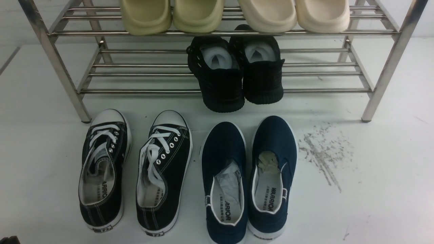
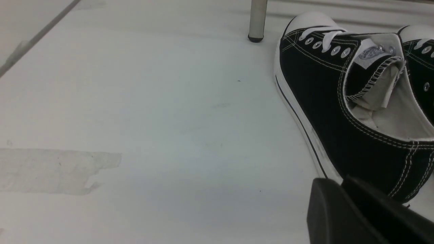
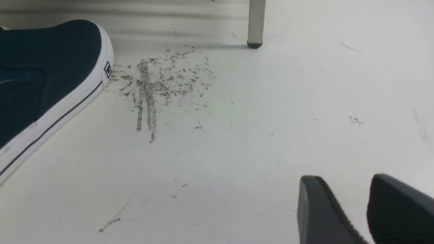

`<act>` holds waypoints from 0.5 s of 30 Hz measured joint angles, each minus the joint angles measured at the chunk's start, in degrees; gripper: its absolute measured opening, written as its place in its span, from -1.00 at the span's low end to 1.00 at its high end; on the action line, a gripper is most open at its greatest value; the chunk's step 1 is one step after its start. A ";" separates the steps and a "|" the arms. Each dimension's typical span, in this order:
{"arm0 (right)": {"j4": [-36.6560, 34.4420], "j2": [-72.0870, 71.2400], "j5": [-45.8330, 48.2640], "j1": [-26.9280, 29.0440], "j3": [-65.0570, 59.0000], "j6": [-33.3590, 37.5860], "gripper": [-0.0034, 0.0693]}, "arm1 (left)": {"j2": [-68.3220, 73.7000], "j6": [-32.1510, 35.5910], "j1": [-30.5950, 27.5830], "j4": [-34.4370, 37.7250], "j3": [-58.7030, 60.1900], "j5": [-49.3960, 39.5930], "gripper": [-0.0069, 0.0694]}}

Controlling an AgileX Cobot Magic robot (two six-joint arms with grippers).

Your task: Take the shoes off the shelf with your hand on the white table.

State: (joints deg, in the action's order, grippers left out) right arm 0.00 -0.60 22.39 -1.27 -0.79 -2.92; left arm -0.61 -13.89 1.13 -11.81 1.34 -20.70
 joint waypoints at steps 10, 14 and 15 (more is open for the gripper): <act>0.00 0.00 0.00 0.00 0.00 0.00 -0.25 | 0.00 0.00 0.00 0.00 0.00 0.00 -0.59; 0.00 0.00 0.00 0.00 0.00 0.00 -0.25 | 0.00 -0.06 0.00 0.00 0.00 0.00 -0.57; 0.00 0.00 0.00 0.00 0.00 0.00 -0.25 | 0.00 -0.06 0.00 0.00 0.00 0.00 -0.57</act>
State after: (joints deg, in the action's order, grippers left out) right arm 0.00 -0.60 22.39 -1.27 -0.79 -2.92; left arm -0.61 -13.95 1.13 -11.81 1.34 -20.70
